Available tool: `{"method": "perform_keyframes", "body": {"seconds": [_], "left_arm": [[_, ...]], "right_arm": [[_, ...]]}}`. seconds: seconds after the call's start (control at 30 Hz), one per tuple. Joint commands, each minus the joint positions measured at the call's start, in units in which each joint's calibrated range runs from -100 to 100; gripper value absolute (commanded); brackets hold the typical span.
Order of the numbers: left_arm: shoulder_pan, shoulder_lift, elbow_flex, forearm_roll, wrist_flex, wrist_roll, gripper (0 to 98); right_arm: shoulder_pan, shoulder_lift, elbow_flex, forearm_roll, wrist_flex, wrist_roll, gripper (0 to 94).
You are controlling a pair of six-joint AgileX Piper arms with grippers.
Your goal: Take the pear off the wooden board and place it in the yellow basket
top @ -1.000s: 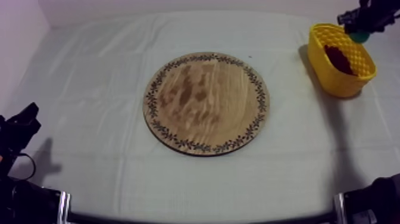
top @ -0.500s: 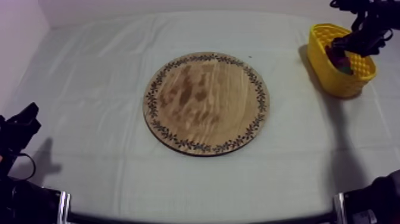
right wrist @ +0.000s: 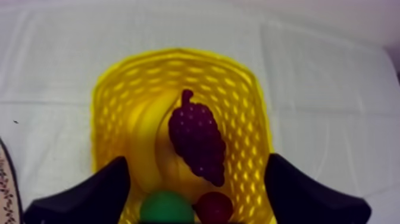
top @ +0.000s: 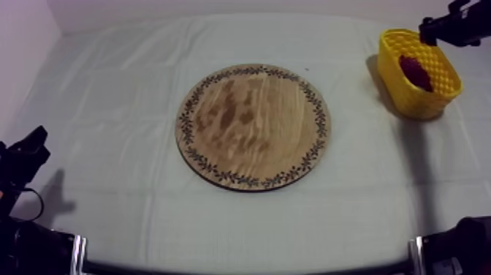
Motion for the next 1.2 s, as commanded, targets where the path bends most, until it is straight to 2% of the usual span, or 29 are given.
{"method": "perform_keyframes", "body": {"seconds": [0.0, 0.4, 0.57, 0.7, 1.0, 1.17], "left_arm": [[0.0, 0.0, 0.0, -0.02, 0.0, 0.0, 0.1], [0.0, 0.0, 0.0, -0.02, 0.0, 0.0, 0.1], [0.0, 0.0, 0.0, -0.02, 0.0, 0.0, 0.1], [0.0, 0.0, 0.0, -0.02, 0.0, 0.0, 0.1], [0.0, 0.0, 0.0, -0.02, 0.0, 0.0, 0.1], [0.0, 0.0, 0.0, -0.02, 0.0, 0.0, 0.1]], "right_arm": [[-0.2, -8.7, 4.3, -1.5, -2.2, 0.9, 58.2], [-3.3, -39.8, 28.2, -7.2, -5.6, 3.3, 46.1], [-4.0, -54.6, 40.8, -11.3, -5.4, 6.6, 39.5], [-4.4, -65.8, 49.1, -14.8, -3.2, 9.6, 31.6], [-5.4, -82.5, 60.1, -19.4, 2.7, 12.5, 6.3], [-5.1, -86.9, 60.8, -21.8, 6.5, 11.7, 1.5]]}}
